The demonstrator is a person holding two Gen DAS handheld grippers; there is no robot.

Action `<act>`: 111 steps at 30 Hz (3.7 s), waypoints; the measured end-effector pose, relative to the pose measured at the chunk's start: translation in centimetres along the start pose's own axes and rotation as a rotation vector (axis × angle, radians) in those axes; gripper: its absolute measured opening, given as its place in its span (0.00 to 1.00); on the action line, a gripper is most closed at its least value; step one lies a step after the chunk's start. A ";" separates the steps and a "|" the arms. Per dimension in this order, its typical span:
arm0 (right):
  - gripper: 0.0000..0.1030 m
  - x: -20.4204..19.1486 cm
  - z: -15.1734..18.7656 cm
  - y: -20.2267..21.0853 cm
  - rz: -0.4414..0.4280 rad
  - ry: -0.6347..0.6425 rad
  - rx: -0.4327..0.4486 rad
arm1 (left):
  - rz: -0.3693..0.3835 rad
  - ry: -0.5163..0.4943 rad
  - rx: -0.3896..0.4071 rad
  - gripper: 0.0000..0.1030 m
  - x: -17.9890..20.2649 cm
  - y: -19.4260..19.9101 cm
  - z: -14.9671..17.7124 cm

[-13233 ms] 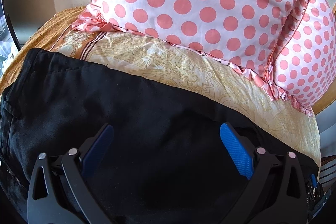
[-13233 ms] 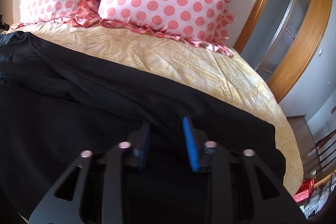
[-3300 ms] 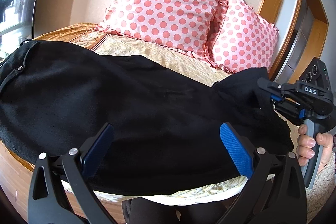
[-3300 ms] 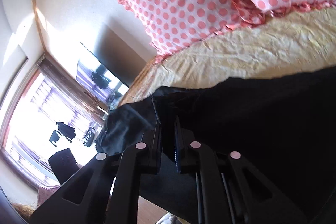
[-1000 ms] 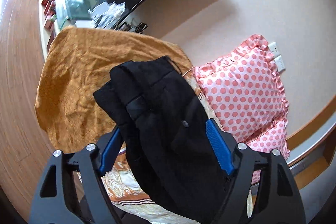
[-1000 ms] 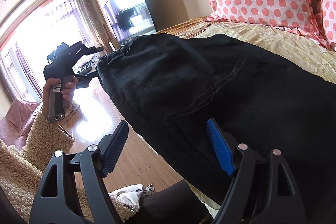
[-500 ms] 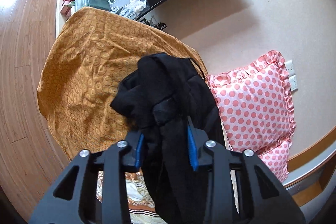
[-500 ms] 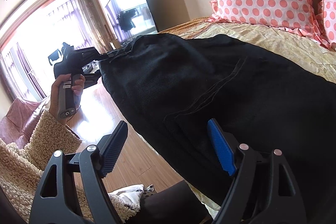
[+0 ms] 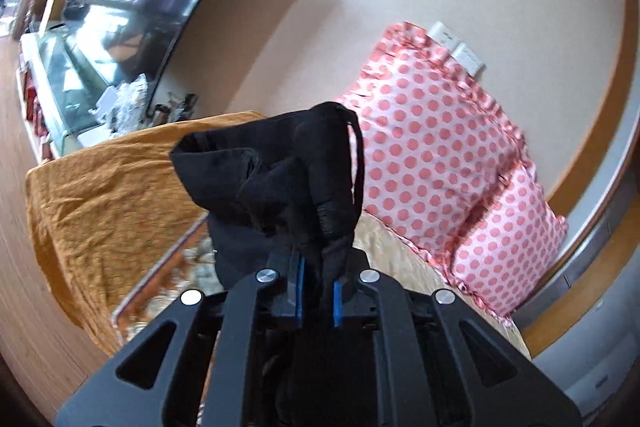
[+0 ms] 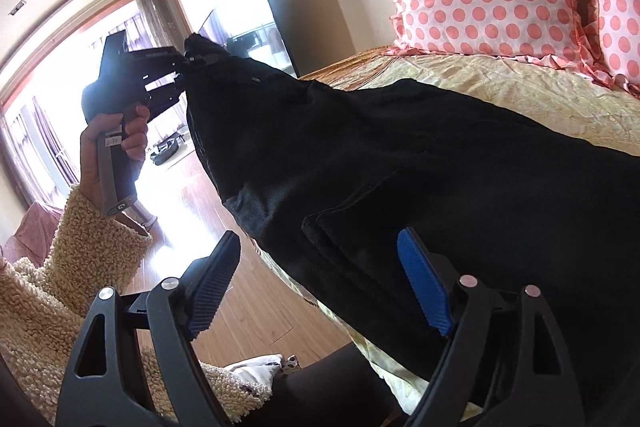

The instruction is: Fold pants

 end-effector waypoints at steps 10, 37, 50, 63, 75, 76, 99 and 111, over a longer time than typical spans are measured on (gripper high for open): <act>0.83 5.8 2.1 6.4 0.113 -0.142 0.110 | 0.268 -0.291 -0.227 0.08 18.2 -7.7 6.3; 0.85 12.9 9.0 17.2 0.343 -0.352 0.268 | 0.314 -0.672 -0.618 0.10 29.4 -14.9 29.1; 0.85 14.6 8.1 21.6 0.378 -0.436 0.375 | 0.410 -0.763 -0.557 0.77 28.1 -10.8 30.4; 0.66 13.2 3.0 14.4 0.457 -0.281 0.194 | -0.050 -0.733 -0.195 0.98 18.8 -8.9 20.0; 0.09 12.5 6.6 14.4 0.469 -0.296 0.088 | 0.008 -0.615 -0.357 0.98 14.0 -10.8 21.5; 0.09 12.4 6.7 14.9 0.463 -0.308 0.101 | 0.027 -0.623 -0.367 0.98 14.1 -10.7 22.0; 0.56 13.2 -3.3 13.6 0.465 -0.183 0.107 | 0.090 -0.535 -0.363 0.98 17.6 -15.0 13.4; 0.69 21.8 -1.1 5.5 0.442 -0.419 -0.169 | -0.177 -0.475 -0.623 0.98 14.0 -27.1 14.1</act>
Point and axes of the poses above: each gripper's, at about its wrist camera, not at the fingertips, and y roughly against the way its jaws point, x to its right, z to its underside, the point moved 8 cm from there along -y, roughly the way its jaws point, and after that the axes turned 11 degrees about -x, right-handed, at the moved point
